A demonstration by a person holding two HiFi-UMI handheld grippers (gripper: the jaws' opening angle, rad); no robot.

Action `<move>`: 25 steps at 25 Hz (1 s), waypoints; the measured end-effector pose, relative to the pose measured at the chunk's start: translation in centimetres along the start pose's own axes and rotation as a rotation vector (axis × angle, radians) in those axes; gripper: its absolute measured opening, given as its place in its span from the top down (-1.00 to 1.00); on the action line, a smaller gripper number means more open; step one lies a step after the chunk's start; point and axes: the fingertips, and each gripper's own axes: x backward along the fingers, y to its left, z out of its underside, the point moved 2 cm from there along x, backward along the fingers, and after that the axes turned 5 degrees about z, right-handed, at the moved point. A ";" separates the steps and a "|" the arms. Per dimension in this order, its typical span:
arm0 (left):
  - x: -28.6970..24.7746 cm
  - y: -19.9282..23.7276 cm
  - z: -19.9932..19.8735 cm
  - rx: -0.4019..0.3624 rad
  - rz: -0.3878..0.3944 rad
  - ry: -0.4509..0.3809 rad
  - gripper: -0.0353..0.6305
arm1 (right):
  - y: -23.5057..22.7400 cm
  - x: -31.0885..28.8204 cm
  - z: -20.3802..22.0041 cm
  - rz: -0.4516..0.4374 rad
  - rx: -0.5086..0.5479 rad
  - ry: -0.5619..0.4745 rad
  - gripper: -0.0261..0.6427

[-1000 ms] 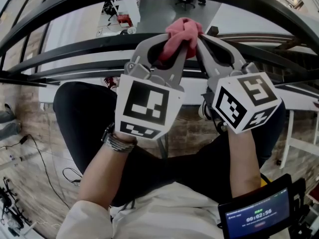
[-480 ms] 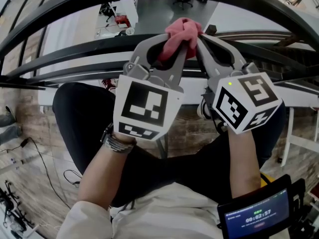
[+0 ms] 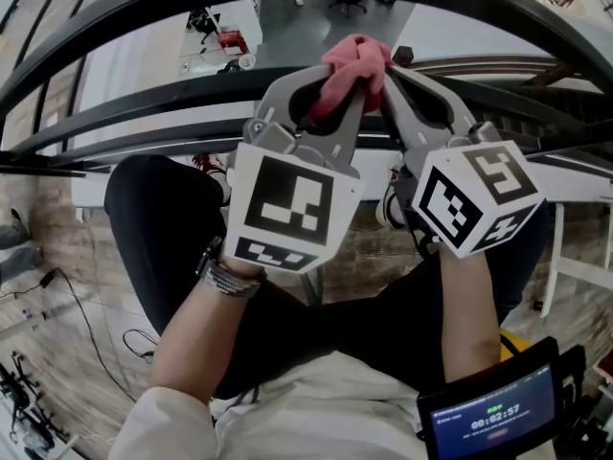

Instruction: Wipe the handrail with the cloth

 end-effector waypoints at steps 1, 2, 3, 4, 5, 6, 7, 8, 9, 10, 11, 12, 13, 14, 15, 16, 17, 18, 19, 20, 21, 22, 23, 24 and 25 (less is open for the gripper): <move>0.0 0.0 0.0 -0.002 0.002 -0.001 0.80 | -0.1 0.0 0.0 0.002 -0.001 -0.001 0.92; -0.1 0.0 0.0 -0.001 0.004 -0.004 0.80 | -0.1 0.0 0.0 0.004 -0.001 -0.001 0.92; -0.1 -0.1 0.0 0.000 0.007 -0.007 0.80 | -0.2 0.1 0.0 0.005 -0.002 -0.001 0.92; -0.2 -0.2 -0.1 0.001 0.009 -0.009 0.80 | -0.3 0.2 0.0 0.006 -0.002 -0.002 0.92; -0.3 -0.3 -0.1 0.000 0.012 -0.011 0.80 | -0.4 0.2 0.0 0.008 -0.004 -0.002 0.92; -0.4 -0.4 -0.1 0.000 0.014 -0.013 0.80 | -0.6 0.3 0.1 0.011 -0.006 -0.003 0.92; -0.5 -0.5 -0.1 -0.002 0.016 -0.014 0.80 | -0.7 0.4 0.1 0.013 -0.008 -0.004 0.92; -0.6 -0.6 -0.2 -0.003 0.019 -0.015 0.80 | -0.8 0.4 0.1 0.015 -0.009 -0.004 0.92; -0.7 -0.6 -0.2 -0.003 0.021 -0.015 0.80 | -0.9 0.5 0.1 0.017 -0.010 -0.005 0.92; -0.8 -0.7 -0.2 -0.004 0.024 -0.015 0.80 | -1.0 0.6 0.1 0.019 -0.011 -0.005 0.92; -0.8 -0.8 -0.2 -0.004 0.026 -0.016 0.80 | -1.1 0.6 0.1 0.021 -0.013 -0.006 0.92; -0.9 -0.9 -0.3 -0.004 0.029 -0.016 0.80 | -1.2 0.7 0.1 0.023 -0.014 -0.007 0.92; -1.0 -1.0 -0.3 -0.005 0.032 -0.017 0.80 | -1.3 0.8 0.1 0.025 -0.015 -0.009 0.92; -1.1 -1.0 -0.4 -0.005 0.034 -0.018 0.80 | -1.4 0.8 0.1 0.028 -0.016 -0.010 0.92; -1.2 -1.1 -0.4 -0.006 0.036 -0.019 0.80 | -1.5 0.9 0.1 0.030 -0.017 -0.010 0.92; -1.3 -1.2 -0.4 -0.007 0.038 -0.019 0.80 | -1.7 1.0 0.2 0.032 -0.018 -0.011 0.92; -1.4 -1.3 -0.5 -0.008 0.040 -0.020 0.80 | -1.8 1.0 0.2 0.035 -0.019 -0.012 0.92; -1.4 -1.3 -0.5 -0.009 0.042 -0.021 0.80 | -1.9 1.1 0.2 0.037 -0.020 -0.013 0.92; -1.5 -1.4 -0.5 -0.010 0.044 -0.021 0.80 | -2.0 1.1 0.2 0.039 -0.021 -0.013 0.92; -1.6 -1.4 -0.5 -0.011 0.046 -0.022 0.80 | -2.0 1.1 0.2 0.040 -0.022 -0.014 0.92; -1.6 -1.5 -0.5 -0.012 0.047 -0.022 0.80 | -2.1 1.1 0.2 0.042 -0.023 -0.015 0.92; -1.7 -1.5 -0.5 -0.013 0.048 -0.023 0.80 | -2.2 1.1 0.2 0.043 -0.024 -0.015 0.92; -1.8 -1.6 -0.5 -0.014 0.050 -0.023 0.80 | -2.2 1.2 0.3 0.045 -0.025 -0.016 0.92; -1.8 -1.6 -0.5 -0.014 0.051 -0.023 0.80 | -2.3 1.2 0.3 0.046 -0.026 -0.017 0.92; -1.9 -1.7 -0.5 -0.015 0.053 -0.023 0.80 | -2.4 1.3 0.3 0.047 -0.027 -0.018 0.92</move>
